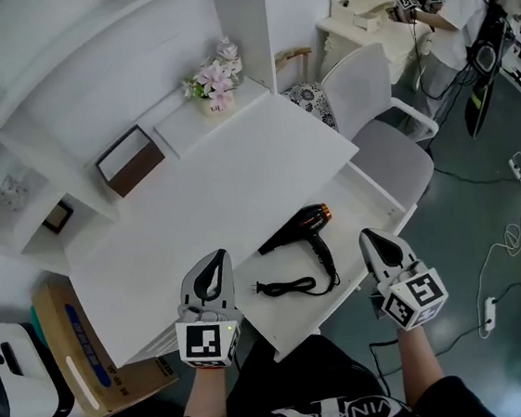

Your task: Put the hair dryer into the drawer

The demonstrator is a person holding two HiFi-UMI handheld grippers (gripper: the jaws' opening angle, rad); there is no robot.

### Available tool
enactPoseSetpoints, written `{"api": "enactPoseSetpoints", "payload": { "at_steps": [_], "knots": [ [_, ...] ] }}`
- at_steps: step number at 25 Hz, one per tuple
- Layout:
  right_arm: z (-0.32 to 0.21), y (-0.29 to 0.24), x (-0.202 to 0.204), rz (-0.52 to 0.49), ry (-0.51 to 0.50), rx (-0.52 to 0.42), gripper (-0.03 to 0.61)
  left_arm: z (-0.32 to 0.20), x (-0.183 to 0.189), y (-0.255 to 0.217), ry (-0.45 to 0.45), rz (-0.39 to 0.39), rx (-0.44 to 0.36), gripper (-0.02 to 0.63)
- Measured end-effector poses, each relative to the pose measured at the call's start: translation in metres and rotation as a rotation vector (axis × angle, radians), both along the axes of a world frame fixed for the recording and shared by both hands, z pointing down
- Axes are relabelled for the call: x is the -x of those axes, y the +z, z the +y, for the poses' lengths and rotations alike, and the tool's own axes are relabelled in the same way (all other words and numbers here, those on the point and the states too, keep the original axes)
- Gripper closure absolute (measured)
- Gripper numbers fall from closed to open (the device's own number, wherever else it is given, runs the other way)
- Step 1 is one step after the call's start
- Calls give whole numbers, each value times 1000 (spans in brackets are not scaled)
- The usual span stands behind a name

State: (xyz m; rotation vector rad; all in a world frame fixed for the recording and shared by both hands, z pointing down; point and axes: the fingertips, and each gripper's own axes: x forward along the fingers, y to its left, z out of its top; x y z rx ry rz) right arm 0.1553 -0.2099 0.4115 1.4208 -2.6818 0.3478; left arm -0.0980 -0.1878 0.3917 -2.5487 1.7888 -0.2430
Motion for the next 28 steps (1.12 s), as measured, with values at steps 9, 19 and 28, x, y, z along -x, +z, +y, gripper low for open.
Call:
{"api": "enactPoseSetpoints", "payload": {
  "at_steps": [9, 19, 28],
  "knots": [
    [-9, -43, -1, -15, 1, -84, 575, 0, 34, -32, -78, 72, -68, 609],
    [-12, -53, 3, -50, -14, -100, 575, 1, 45, -55, -121, 143, -121, 609],
    [-18, -53, 15, -87, -31, -98, 575, 2, 58, -63, -145, 154, -140, 609]
  ]
}}
